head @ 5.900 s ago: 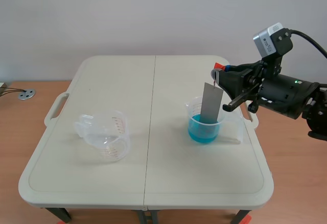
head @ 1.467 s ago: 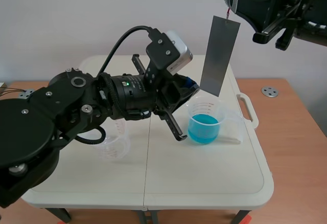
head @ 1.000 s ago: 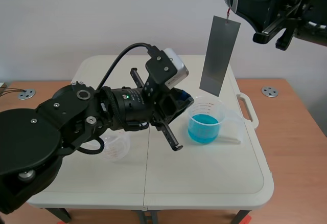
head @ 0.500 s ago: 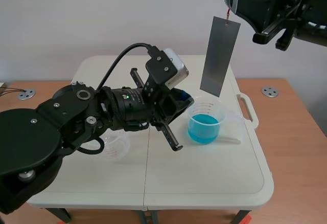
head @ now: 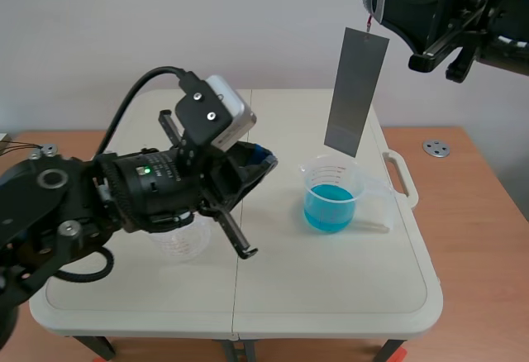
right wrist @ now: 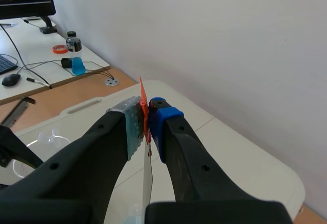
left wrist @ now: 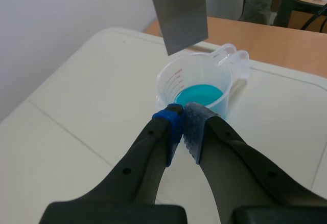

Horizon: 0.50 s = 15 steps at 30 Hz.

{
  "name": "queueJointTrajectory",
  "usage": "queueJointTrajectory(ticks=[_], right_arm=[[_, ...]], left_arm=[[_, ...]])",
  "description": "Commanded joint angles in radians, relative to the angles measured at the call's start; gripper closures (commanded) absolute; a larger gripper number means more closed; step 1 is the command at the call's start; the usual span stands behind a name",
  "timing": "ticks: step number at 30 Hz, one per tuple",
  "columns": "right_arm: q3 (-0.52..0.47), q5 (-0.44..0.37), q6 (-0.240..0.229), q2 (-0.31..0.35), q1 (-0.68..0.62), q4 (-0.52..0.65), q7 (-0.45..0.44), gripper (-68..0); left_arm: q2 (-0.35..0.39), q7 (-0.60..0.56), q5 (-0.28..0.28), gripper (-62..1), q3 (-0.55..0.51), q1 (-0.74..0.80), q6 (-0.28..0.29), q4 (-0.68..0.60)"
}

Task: Hold the metal plate by the orange handle, dip it into the blue solution, take it out and point at it, then put the plate back in the beaker on the left.
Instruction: 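Raise the plate and point at it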

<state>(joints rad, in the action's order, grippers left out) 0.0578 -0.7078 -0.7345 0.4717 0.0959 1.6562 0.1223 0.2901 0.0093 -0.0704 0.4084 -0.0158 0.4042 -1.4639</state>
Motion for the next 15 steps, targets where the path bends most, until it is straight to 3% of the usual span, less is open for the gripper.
queueJointTrajectory(ticks=[1, 7, 15], right_arm=[[-0.013, -0.019, -0.011, 0.010, 0.015, 0.020, -0.016, -1.5], [-0.013, -0.019, -0.011, 0.010, 0.016, 0.020, -0.016, -1.5], [-0.013, -0.019, -0.011, 0.010, 0.018, 0.020, -0.016, -1.5]], left_arm=[[0.031, -0.014, 0.010, -4.5, -0.035, 0.042, -0.005, -0.046], [0.137, -0.021, 0.015, -4.4, -0.188, 0.232, -0.021, -0.181], [0.244, -0.020, 0.112, -4.5, -0.411, 0.485, -0.028, -0.239]])
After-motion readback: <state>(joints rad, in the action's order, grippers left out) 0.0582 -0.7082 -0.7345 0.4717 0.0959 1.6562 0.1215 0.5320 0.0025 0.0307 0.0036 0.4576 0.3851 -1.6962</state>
